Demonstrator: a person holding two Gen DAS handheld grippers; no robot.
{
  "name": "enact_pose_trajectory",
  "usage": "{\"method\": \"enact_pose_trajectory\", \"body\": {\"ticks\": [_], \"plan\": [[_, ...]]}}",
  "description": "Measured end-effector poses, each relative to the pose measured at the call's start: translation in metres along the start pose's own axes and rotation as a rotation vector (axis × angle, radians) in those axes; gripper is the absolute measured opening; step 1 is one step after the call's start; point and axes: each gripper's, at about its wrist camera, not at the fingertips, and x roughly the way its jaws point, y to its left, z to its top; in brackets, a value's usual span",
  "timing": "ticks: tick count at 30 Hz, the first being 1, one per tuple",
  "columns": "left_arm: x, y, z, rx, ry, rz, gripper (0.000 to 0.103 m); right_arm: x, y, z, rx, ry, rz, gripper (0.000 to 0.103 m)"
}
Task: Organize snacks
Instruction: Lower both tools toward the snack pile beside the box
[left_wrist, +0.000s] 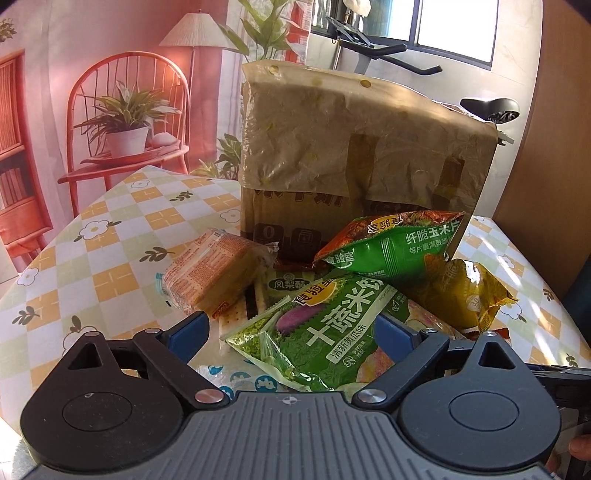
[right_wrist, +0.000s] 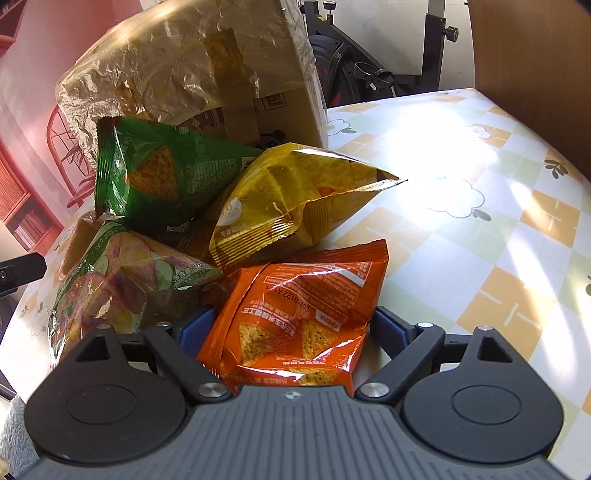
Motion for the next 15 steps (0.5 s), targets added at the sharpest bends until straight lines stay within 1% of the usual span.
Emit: {"method": "enact_pose_trajectory", "body": {"ticks": [2, 3, 6, 12, 15], "plan": [[0.001, 0.0, -0.002, -0.006, 0.009, -0.005, 0.097, -0.001, 0.002, 0.0, -0.011, -0.004, 0.0, 0.087], [0.001, 0.001, -0.003, -0.01, 0.011, -0.009, 0.097, -0.002, 0.003, 0.0, -0.015, -0.004, 0.005, 0.084], [0.001, 0.0, -0.004, -0.016, 0.016, -0.015, 0.097, -0.005, 0.004, -0.001, -0.017, -0.011, 0.01, 0.082], [0.005, 0.002, -0.012, -0.044, 0.068, -0.044, 0.097, -0.007, 0.002, -0.003, -0.001, -0.023, 0.016, 0.08], [0.009, 0.008, -0.016, -0.085, 0.098, -0.065, 0.097, -0.008, 0.002, -0.003, -0.003, -0.027, 0.013, 0.08]]}}
